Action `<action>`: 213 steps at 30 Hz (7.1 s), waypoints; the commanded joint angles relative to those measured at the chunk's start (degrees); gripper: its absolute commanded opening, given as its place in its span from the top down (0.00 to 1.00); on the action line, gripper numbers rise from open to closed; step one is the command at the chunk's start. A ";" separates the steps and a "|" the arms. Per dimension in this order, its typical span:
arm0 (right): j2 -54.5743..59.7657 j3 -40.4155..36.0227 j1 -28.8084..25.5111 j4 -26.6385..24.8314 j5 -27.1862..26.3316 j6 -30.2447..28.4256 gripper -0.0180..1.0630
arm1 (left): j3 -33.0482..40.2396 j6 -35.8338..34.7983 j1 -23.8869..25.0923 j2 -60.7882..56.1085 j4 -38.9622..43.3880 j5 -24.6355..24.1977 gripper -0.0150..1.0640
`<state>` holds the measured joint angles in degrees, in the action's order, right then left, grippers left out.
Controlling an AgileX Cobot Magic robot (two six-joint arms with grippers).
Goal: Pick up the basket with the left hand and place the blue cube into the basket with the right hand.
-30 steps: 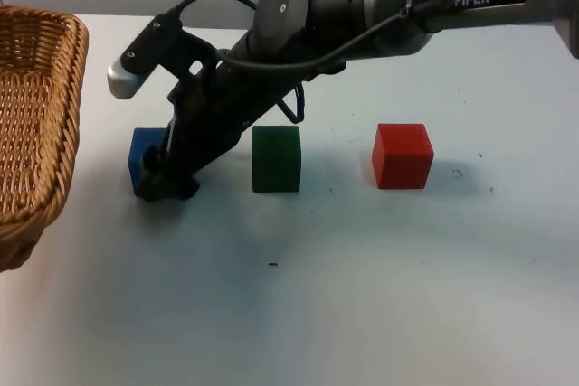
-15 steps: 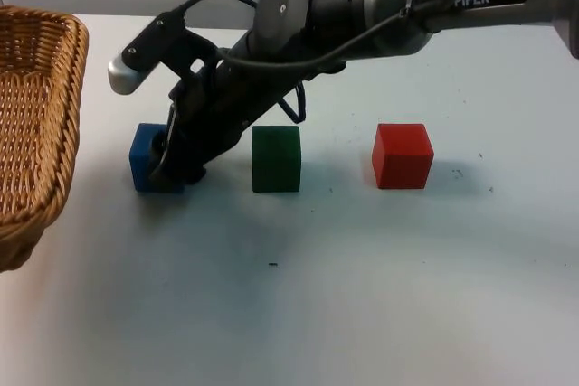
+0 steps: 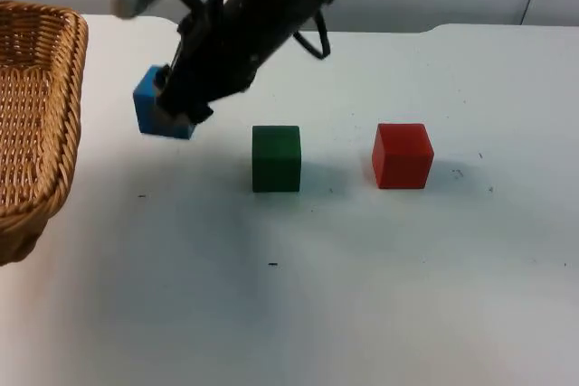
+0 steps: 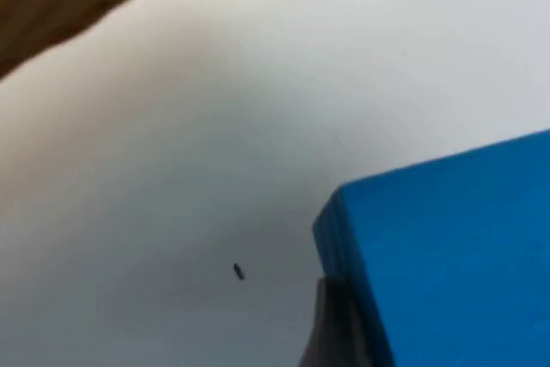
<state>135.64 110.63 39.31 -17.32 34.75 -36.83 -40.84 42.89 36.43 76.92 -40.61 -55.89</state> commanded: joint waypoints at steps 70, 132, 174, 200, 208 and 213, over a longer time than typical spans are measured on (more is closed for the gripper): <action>-5.97 0.38 14.01 -3.94 -5.83 0.38 0.43 | -0.63 2.12 -4.10 -0.29 -4.69 -3.39 0.99; -30.31 0.16 13.85 8.06 22.10 6.03 0.26 | -9.45 11.20 -4.10 22.06 -12.80 1.19 0.99; -30.29 0.16 13.85 8.18 21.67 5.10 0.26 | -9.93 20.04 -4.24 31.61 -18.53 3.39 0.18; -36.50 0.16 13.85 8.68 20.41 5.33 0.26 | -9.93 11.16 -4.13 -3.30 -14.75 6.15 0.18; -39.95 -0.39 13.85 9.79 24.38 5.44 0.26 | -9.72 0.77 -4.26 -24.67 -9.68 7.15 0.18; -44.62 -9.98 13.85 10.04 17.97 5.44 0.26 | -9.64 -3.44 -9.22 -35.43 -7.03 8.44 0.18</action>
<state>92.55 103.38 52.96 -7.44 54.97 -31.42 -50.57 41.37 28.94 43.74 -48.80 -47.62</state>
